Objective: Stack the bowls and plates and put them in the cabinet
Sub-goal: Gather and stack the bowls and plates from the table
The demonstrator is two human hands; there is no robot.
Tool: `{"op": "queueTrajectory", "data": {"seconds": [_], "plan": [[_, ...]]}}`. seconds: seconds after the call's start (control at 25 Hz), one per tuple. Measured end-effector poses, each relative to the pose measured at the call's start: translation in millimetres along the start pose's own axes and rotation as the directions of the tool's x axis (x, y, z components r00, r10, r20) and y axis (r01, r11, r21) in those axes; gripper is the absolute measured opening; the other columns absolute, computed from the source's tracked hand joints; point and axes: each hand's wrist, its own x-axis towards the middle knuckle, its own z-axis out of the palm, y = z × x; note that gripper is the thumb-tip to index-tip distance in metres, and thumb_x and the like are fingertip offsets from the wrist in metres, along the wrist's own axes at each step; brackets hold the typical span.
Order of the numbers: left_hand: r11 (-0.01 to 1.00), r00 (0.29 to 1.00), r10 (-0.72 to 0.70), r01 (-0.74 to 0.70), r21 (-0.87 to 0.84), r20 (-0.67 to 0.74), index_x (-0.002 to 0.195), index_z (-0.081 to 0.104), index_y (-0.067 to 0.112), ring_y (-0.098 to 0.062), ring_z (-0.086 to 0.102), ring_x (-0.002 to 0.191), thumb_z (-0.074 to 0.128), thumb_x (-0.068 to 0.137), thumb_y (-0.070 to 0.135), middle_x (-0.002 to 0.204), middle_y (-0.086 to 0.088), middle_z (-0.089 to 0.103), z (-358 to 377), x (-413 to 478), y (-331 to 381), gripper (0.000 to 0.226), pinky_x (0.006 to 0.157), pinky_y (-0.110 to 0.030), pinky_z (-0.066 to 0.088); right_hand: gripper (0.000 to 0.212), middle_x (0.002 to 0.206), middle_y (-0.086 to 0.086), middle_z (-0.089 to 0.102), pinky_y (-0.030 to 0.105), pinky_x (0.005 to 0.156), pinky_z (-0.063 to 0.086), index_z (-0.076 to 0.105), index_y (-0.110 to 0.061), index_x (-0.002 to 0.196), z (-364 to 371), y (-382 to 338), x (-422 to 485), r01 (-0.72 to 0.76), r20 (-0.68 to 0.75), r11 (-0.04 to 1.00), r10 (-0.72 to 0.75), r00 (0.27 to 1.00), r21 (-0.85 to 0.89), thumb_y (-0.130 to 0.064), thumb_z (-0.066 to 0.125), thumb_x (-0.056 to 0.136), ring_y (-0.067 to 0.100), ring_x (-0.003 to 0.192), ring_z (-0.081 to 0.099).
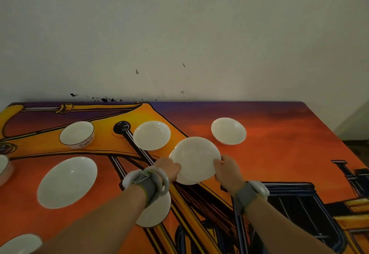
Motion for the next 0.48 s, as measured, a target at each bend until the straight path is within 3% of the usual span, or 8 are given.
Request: {"op": "queueTrajectory", "data": {"seconds": [0.12,0.2,0.48], "plan": [[0.992,0.999,-0.009,0.005,0.123,0.031,0.069,0.047,0.011,-0.021,0.046,0.062,0.04,0.092,0.019,0.062,-0.002,0.043,-0.6,24.2,-6.8,0.026,0.062,-0.03,0.038,0.02,0.074,0.003,0.055,0.03,0.057,0.039,0.055,-0.012,0.101,13.3,1.5,18.1,0.016,0.036,0.999,-0.014,0.999,-0.044,-0.015,0.036,0.095,0.024,0.064,0.05],[0.989,1.0,-0.023,0.019,0.15,0.022,0.074,0.047,0.009,-0.02,0.042,0.062,0.041,0.092,0.022,0.063,-0.002,0.043,2.5,31.4,-10.9,0.023,0.055,-0.025,0.03,0.024,0.075,-0.001,0.053,0.028,0.059,0.038,0.055,-0.012,0.109,17.4,5.3,17.3,0.03,0.037,0.998,-0.028,0.999,-0.062,-0.015,0.036,0.095,0.023,0.067,0.05],[0.981,0.995,-0.064,0.047,0.19,0.082,0.063,0.042,0.013,-0.016,0.035,0.052,0.045,0.088,0.025,0.058,-0.001,0.041,4.3,53.4,-23.4,0.029,0.052,-0.024,0.026,0.027,0.09,0.005,0.061,0.027,0.054,0.038,0.054,-0.01,0.117,30.2,14.8,20.4,0.052,0.005,0.986,-0.052,0.999,-0.157,-0.019,0.04,0.096,0.019,0.074,0.055]]}}
